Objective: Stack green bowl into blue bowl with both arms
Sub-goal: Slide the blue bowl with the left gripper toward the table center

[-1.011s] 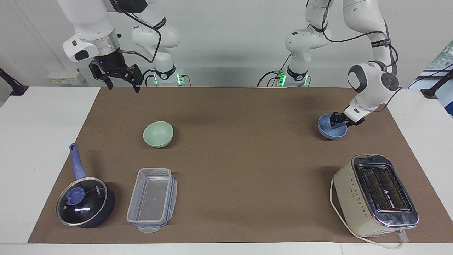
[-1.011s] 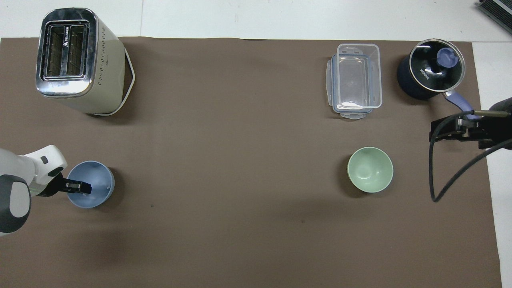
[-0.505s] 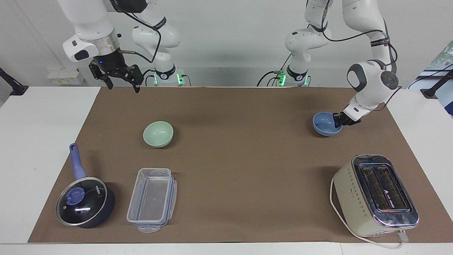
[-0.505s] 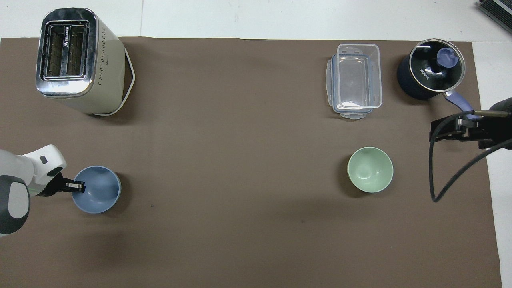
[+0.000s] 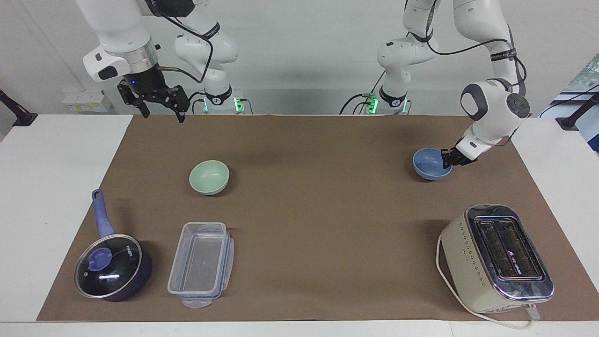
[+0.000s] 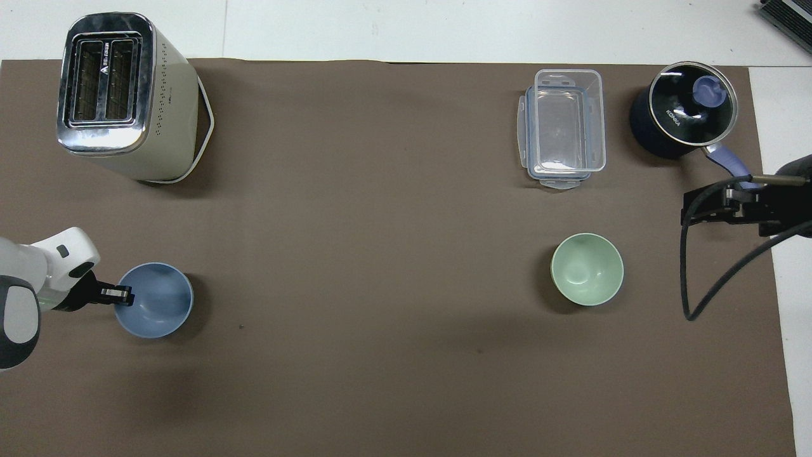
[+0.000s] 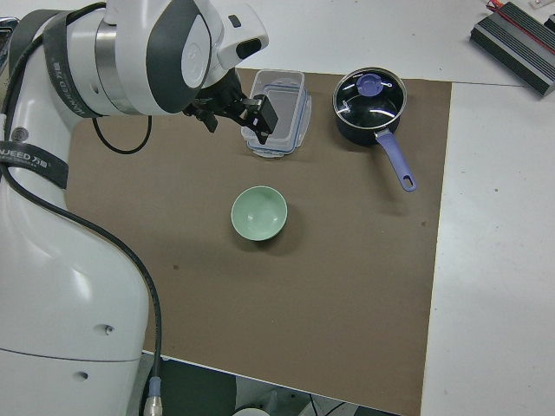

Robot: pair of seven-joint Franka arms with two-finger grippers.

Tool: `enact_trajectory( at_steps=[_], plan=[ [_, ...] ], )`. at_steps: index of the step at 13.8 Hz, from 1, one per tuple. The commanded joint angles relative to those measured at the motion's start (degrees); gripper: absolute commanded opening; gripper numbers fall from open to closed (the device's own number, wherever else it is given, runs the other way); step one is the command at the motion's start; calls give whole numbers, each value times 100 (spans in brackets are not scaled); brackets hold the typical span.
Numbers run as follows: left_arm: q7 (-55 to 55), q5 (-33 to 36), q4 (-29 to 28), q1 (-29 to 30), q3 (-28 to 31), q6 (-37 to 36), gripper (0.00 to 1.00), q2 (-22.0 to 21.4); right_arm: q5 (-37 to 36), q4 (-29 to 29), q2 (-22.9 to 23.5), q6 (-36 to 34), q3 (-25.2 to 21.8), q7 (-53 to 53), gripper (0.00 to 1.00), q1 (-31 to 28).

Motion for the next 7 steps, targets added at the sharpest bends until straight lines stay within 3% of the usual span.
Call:
enact_trajectory(
  at_steps=[1, 7],
  plan=[
    [83, -165, 736, 145, -28, -825, 0, 336, 39, -170, -143, 84, 22, 43, 100, -64],
    [-13, -175, 1731, 75, -28, -2030, 0, 319, 39, -170, -143, 84, 5, 34, 100, -64]
  ],
)
